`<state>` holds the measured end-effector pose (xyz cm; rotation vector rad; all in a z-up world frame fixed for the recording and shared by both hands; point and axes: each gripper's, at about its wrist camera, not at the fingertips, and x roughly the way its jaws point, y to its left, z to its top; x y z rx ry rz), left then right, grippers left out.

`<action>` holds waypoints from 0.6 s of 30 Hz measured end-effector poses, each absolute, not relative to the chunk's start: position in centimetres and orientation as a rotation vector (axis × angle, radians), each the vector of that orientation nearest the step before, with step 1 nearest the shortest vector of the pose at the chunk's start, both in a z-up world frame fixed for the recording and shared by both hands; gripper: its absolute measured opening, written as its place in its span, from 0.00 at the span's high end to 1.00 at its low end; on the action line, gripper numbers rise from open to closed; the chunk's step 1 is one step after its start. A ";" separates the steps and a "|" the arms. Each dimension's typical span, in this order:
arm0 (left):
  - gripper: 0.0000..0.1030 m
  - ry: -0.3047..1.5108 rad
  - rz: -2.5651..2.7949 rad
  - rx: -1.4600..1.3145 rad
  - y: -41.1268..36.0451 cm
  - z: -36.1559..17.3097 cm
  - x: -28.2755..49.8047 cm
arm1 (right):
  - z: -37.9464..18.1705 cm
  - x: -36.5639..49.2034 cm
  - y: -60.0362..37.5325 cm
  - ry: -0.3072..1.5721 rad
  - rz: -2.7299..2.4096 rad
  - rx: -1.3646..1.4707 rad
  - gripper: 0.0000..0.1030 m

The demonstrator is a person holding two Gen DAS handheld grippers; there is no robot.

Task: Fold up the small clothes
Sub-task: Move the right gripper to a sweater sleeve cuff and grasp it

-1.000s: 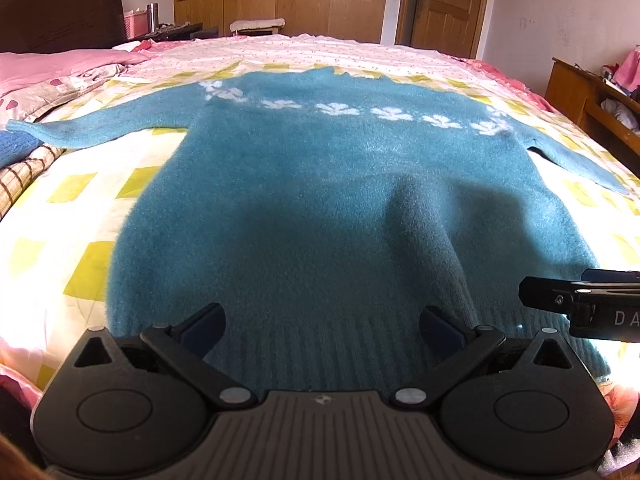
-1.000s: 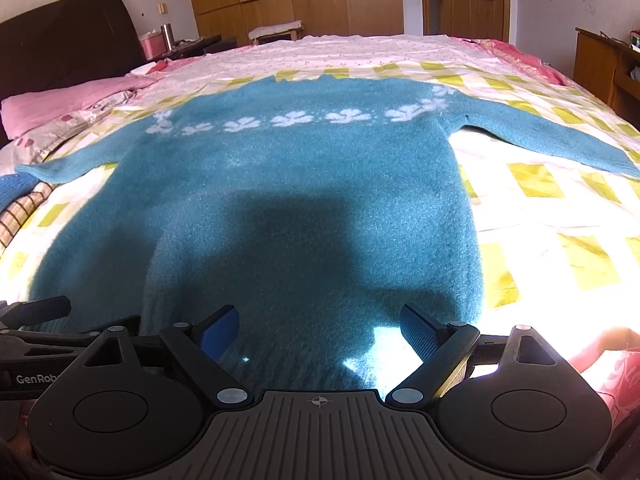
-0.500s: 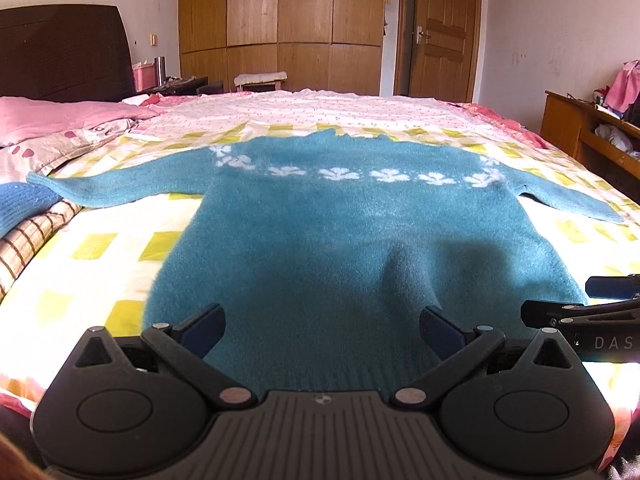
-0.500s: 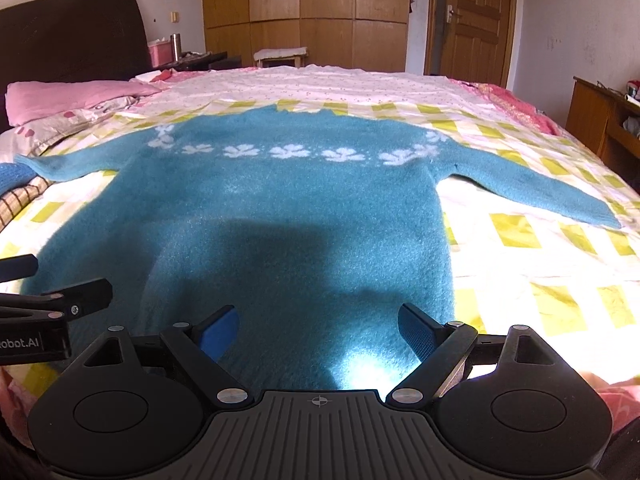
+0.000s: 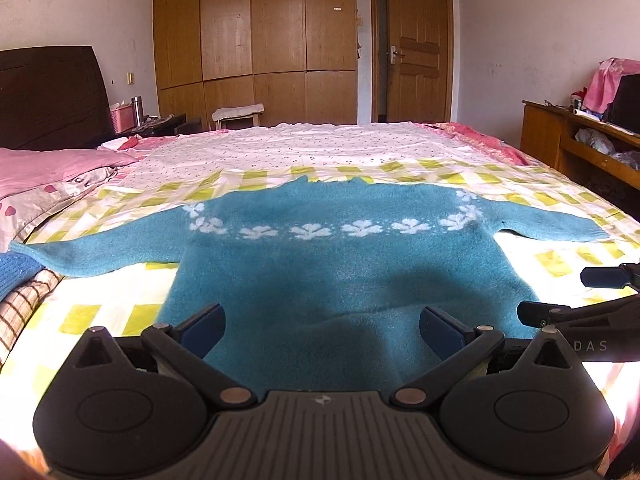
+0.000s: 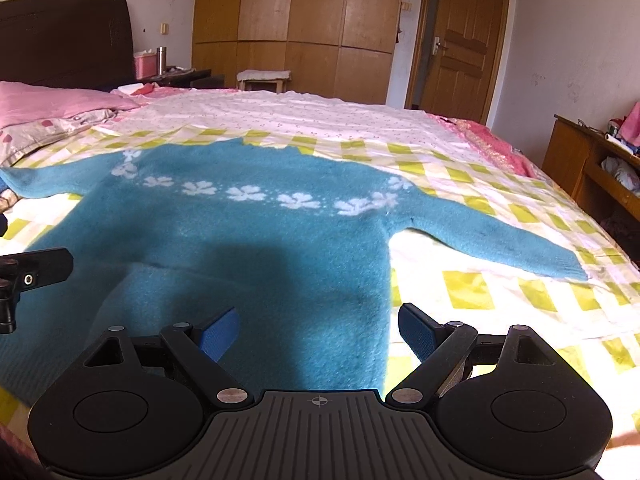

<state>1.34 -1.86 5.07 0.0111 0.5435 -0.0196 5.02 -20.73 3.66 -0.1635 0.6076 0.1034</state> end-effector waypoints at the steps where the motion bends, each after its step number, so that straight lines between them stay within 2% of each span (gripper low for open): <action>1: 0.00 0.541 -0.018 0.015 -2.0 5.2 1.6 | 3.7 5.4 -20.9 0.604 0.099 -0.166 0.15; 12: 0.00 0.504 -0.063 0.058 -6.8 5.9 7.0 | 4.2 9.4 -25.0 0.579 0.037 -0.143 0.15; 18: 0.00 0.480 -0.133 0.069 -11.0 6.4 10.6 | 4.1 13.8 -32.6 0.628 -0.088 0.064 0.32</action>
